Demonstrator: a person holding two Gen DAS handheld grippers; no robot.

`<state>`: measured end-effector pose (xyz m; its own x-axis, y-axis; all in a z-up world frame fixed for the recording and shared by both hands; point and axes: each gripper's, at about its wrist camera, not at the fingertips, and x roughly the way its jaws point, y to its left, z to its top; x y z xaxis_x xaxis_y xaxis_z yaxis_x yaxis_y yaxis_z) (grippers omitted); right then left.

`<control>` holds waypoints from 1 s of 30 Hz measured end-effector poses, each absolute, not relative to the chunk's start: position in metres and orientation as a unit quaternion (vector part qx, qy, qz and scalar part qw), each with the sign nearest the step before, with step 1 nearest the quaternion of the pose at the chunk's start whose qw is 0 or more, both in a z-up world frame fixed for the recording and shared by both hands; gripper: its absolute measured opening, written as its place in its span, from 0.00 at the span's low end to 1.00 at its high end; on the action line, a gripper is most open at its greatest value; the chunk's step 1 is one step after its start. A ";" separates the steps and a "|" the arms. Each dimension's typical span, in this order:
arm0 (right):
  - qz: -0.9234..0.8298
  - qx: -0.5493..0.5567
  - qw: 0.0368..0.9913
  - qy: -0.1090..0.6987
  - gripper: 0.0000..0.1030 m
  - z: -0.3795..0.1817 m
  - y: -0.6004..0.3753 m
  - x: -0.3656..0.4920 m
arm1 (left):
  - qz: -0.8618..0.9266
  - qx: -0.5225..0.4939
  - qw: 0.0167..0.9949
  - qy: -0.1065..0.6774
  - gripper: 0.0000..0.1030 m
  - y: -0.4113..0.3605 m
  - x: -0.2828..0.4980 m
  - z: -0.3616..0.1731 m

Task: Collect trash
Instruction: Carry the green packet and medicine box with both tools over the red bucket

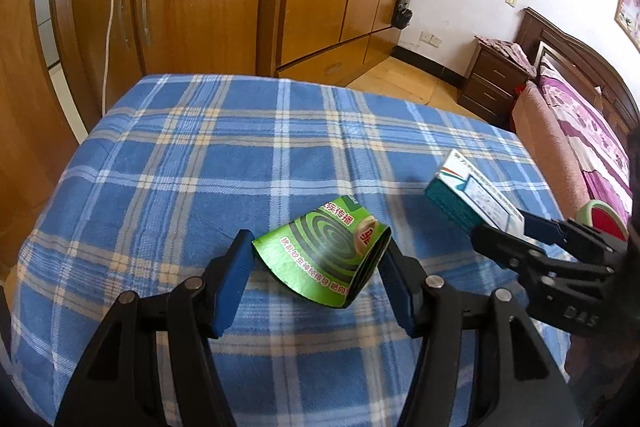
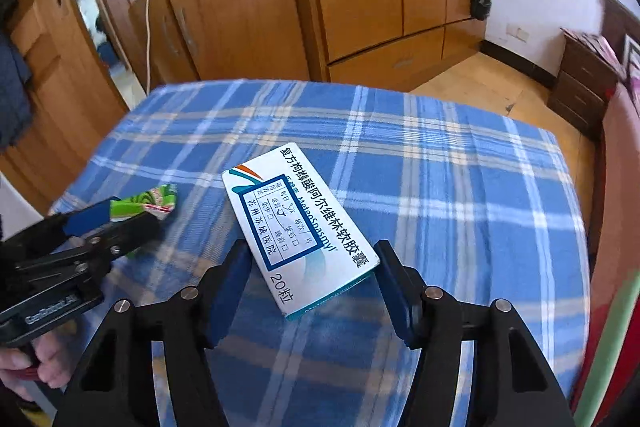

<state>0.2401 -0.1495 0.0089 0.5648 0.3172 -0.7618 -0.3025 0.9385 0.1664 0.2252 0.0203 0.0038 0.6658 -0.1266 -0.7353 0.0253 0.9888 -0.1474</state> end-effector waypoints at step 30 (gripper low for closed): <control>-0.002 0.170 0.921 0.351 0.62 0.073 -0.312 0.059 | -0.184 -0.011 0.904 0.387 0.60 -0.106 0.136 0.066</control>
<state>0.0585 -0.3117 0.0734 0.7529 0.1163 -0.6477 0.1232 0.9419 0.3124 0.1358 -0.1055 0.0658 0.6330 -0.3412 -0.6949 0.3249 0.9318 -0.1615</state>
